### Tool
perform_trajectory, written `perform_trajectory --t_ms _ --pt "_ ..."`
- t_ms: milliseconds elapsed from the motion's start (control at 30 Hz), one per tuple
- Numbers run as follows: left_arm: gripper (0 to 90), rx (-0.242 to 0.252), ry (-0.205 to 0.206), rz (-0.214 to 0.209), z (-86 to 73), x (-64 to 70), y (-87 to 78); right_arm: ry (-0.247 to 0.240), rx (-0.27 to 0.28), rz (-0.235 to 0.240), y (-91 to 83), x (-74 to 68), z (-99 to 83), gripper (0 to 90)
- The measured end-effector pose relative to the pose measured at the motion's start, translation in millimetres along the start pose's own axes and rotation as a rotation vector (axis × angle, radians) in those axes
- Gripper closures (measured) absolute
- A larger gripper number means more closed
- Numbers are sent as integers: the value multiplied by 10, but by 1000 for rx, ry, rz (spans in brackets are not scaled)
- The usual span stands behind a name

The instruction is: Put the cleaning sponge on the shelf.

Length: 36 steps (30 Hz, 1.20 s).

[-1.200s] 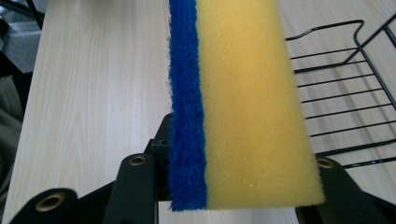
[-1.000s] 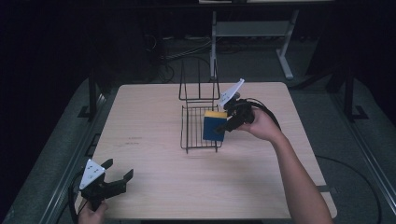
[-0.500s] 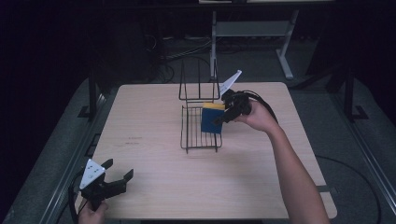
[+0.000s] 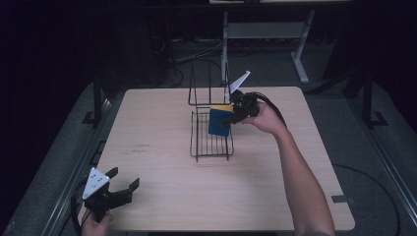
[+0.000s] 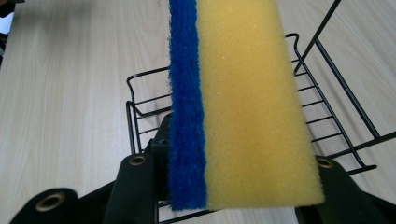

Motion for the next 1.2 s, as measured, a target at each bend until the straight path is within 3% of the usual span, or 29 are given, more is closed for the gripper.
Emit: perform_trajectory --t_ms 267,500,733,1200 --pt "141 -3 1 -3 -6 6 5 -1 -9 22 128 35 -48 551" --pt "141 1 -1 0 -3 -9 -10 8 -2 -12 211 77 -95 550" --pt "141 -3 3 -3 -5 3 -4 12 -2 -36 241 136 -167 550" --pt "141 0 -2 0 -4 -3 -7 10 -20 -18 272 130 -220 543"
Point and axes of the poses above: each handheld gripper's, and its own axes: y roughly forward along the jaws, z roughly out of its top, x roughly to its right, the point moved 7 cm from there along y, roughly forward along the jaws, and after that the axes turned 4 degrees about x, right-handed, at the moved point
